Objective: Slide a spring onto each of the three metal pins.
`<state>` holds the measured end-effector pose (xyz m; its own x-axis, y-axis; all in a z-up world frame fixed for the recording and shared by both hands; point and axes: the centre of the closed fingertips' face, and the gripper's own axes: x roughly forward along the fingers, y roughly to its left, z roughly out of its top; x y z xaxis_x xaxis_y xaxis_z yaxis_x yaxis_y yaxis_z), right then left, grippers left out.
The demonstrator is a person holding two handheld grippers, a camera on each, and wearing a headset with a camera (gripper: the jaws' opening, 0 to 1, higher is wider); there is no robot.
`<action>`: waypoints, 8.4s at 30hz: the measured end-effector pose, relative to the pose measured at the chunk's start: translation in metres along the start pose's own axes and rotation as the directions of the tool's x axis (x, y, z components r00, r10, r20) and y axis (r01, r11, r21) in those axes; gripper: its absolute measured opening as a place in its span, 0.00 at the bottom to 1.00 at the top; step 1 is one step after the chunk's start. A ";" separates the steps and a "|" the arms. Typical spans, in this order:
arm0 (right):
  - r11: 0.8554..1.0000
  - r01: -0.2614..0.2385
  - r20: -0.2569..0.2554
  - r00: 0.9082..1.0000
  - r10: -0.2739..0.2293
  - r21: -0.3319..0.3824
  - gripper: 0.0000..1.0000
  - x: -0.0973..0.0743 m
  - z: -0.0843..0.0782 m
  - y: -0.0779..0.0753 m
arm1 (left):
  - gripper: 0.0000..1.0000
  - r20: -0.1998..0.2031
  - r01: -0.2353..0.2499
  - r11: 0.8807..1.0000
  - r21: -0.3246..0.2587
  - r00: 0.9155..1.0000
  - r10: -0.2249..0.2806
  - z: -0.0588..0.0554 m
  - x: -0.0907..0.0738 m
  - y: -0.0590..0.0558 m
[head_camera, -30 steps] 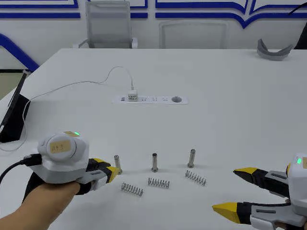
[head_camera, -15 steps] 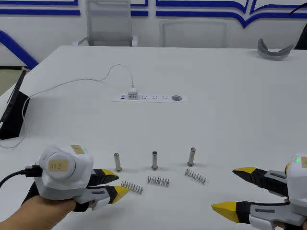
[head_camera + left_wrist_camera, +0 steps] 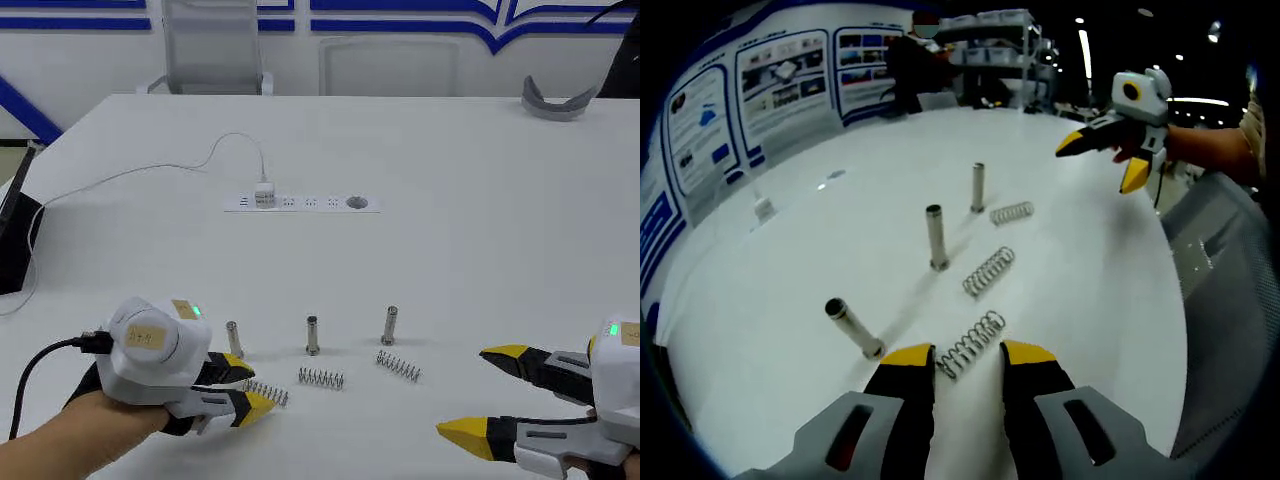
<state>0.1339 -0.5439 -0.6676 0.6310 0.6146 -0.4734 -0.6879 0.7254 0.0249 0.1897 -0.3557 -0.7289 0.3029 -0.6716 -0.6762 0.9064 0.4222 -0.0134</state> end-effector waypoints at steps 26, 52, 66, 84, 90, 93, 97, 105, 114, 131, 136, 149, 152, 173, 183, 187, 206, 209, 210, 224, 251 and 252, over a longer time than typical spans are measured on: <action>1.000 -0.024 -0.007 1.000 0.024 -0.003 0.64 0.004 -0.002 0.006 | 0.12 -0.016 -0.013 0.997 0.077 1.000 0.014 -0.010 -0.006 -0.008; 0.991 -0.112 -0.019 0.994 0.111 -0.074 0.58 0.018 0.011 0.032 | 0.10 0.025 -0.008 0.996 0.090 1.000 0.006 0.001 -0.014 -0.025; 0.933 -0.307 -0.044 0.952 0.304 -0.190 0.38 0.053 0.035 0.087 | 0.10 0.076 0.037 0.985 0.171 0.996 -0.051 0.025 -0.030 -0.057; 0.885 -0.413 -0.077 0.910 0.407 -0.216 0.25 0.067 0.037 0.111 | 0.10 0.136 0.077 0.970 0.231 0.985 -0.111 0.047 -0.046 -0.088; 0.870 -0.440 -0.079 0.898 0.433 -0.223 0.20 0.065 0.037 0.118 | 0.10 0.138 0.088 0.967 0.240 0.983 -0.124 0.048 -0.047 -0.093; 0.863 -0.449 -0.079 0.893 0.444 -0.230 0.18 0.064 0.037 0.120 | 0.10 0.134 0.097 0.964 0.248 0.982 -0.134 0.048 -0.047 -0.095; 0.856 -0.450 -0.087 0.892 0.443 -0.254 0.18 0.063 0.038 0.122 | 0.10 0.119 0.108 0.959 0.262 0.983 -0.143 0.047 -0.047 -0.099; 0.818 -0.465 -0.133 0.884 0.447 -0.340 0.14 0.063 0.032 0.128 | 0.10 0.093 0.117 0.953 0.278 0.985 -0.148 0.047 -0.046 -0.102; 0.807 -0.465 -0.139 0.884 0.447 -0.363 0.13 0.062 0.031 0.128 | 0.09 0.103 0.133 0.959 0.250 0.981 -0.163 0.053 -0.051 -0.105; 0.813 -0.477 -0.118 0.877 0.466 -0.333 0.12 0.066 0.029 0.139 | 0.08 0.228 0.165 0.965 0.203 0.951 -0.210 0.092 -0.057 -0.119; 0.820 -0.480 -0.095 0.874 0.476 -0.313 0.12 0.067 0.033 0.144 | 0.08 0.242 0.171 0.964 0.203 0.945 -0.218 0.096 -0.056 -0.122; 0.841 -0.461 -0.076 0.885 0.459 -0.284 0.17 0.071 0.035 0.144 | 0.08 0.238 0.174 0.968 0.182 0.947 -0.215 0.089 -0.059 -0.118; 0.852 -0.450 -0.069 0.891 0.449 -0.267 0.22 0.070 0.036 0.140 | 0.08 0.240 0.166 0.970 0.175 0.949 -0.205 0.087 -0.061 -0.113; 0.930 -0.311 -0.053 0.950 0.307 -0.197 0.53 0.050 0.021 0.088 | 0.08 0.228 0.055 0.990 0.126 0.970 -0.083 0.076 -0.074 -0.056; 0.962 -0.234 -0.051 0.972 0.229 -0.140 0.64 0.034 0.013 0.060 | 0.08 0.232 -0.005 0.995 0.096 0.972 -0.017 0.079 -0.082 -0.026; 0.972 -0.201 -0.052 0.979 0.196 -0.124 0.67 0.026 0.008 0.049 | 0.08 0.224 -0.027 0.996 0.087 0.974 0.007 0.079 -0.084 -0.012; 0.994 -0.098 -0.034 0.995 0.097 -0.047 0.69 0.010 -0.004 0.022 | 0.08 0.209 -0.101 0.993 0.054 0.974 0.088 0.086 -0.086 0.037; 0.994 -0.096 -0.029 0.995 0.095 -0.042 0.70 0.010 -0.003 0.022 | 0.08 0.209 -0.110 0.993 0.050 0.973 0.097 0.088 -0.084 0.043; 0.995 -0.095 -0.028 0.995 0.094 -0.041 0.70 0.010 -0.003 0.021 | 0.08 0.209 -0.112 0.993 0.048 0.973 0.100 0.088 -0.084 0.044; 0.996 -0.088 -0.017 0.996 0.088 -0.024 0.70 0.008 -0.002 0.018 | 0.08 0.188 -0.133 0.991 0.032 0.974 0.124 0.084 -0.069 0.058; 0.996 -0.088 -0.018 0.996 0.088 -0.013 0.69 0.008 -0.003 0.019 | 0.08 0.165 -0.126 0.991 0.047 0.979 0.117 0.078 -0.058 0.056; 0.996 -0.089 -0.018 0.996 0.088 -0.012 0.69 0.008 -0.003 0.019 | 0.08 0.164 -0.126 0.991 0.045 0.980 0.117 0.077 -0.057 0.056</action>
<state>0.1251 -0.5263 -0.6736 0.5612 0.6706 -0.4851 -0.7453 0.6643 0.0562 0.2458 -0.3401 -0.6345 0.4510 -0.7081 -0.5433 0.8733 0.4756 0.1051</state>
